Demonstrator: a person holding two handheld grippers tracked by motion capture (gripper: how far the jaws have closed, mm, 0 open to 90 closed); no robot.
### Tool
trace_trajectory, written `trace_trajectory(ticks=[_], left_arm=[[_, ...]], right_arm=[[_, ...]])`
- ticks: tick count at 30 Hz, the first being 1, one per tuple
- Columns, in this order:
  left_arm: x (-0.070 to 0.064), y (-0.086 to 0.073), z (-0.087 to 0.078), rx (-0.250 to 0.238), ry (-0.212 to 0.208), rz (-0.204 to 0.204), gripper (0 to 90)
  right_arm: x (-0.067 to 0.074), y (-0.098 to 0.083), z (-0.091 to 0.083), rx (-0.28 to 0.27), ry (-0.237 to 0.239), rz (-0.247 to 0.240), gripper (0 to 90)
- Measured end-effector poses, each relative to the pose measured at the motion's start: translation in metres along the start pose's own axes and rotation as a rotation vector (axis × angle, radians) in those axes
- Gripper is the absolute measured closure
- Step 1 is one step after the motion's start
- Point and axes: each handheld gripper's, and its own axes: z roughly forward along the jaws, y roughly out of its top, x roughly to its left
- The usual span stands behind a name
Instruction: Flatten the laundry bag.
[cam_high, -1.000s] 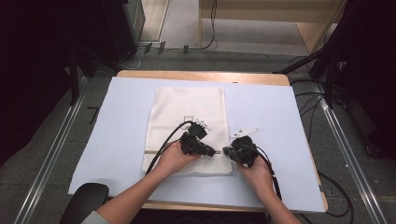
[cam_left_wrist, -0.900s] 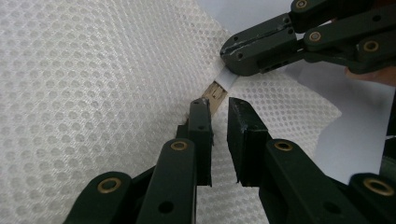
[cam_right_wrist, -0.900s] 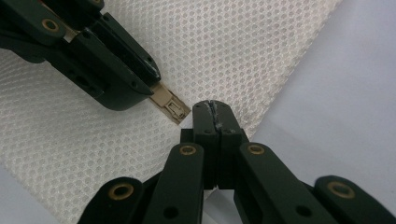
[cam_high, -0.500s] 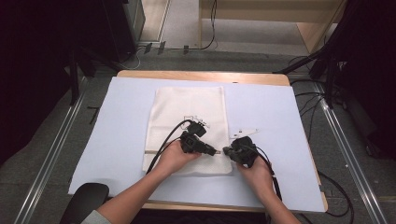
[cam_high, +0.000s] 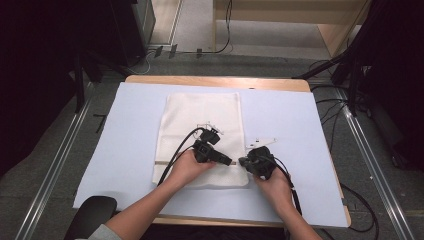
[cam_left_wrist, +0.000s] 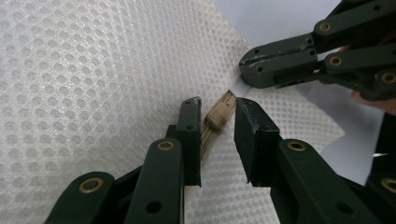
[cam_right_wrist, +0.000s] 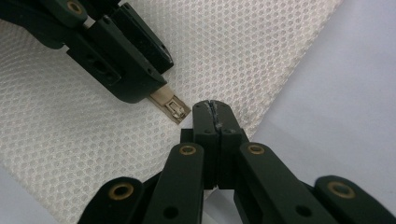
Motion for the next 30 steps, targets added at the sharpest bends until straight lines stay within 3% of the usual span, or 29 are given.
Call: trace_trajectory(ticks=[16,20,25,30], left_arm=[[-0.003,0.005,0.004,0.013,0.015,0.019,82.9],[-0.003,0.007,0.007,0.017,-0.015,0.0,80.2],[-0.009,0.005,0.007,0.035,0.011,0.04,80.1],[-0.006,0.005,0.008,0.038,-0.009,0.022,84.2]], right_arm=[[0.0,0.0,0.0,0.0,0.0,0.003,90.0],[0.001,0.0,0.0,0.0,-0.003,0.003,90.0],[0.001,0.0,0.0,-0.001,-0.003,-0.004,90.0],[0.001,0.0,0.0,-0.002,-0.006,-0.006,90.0]])
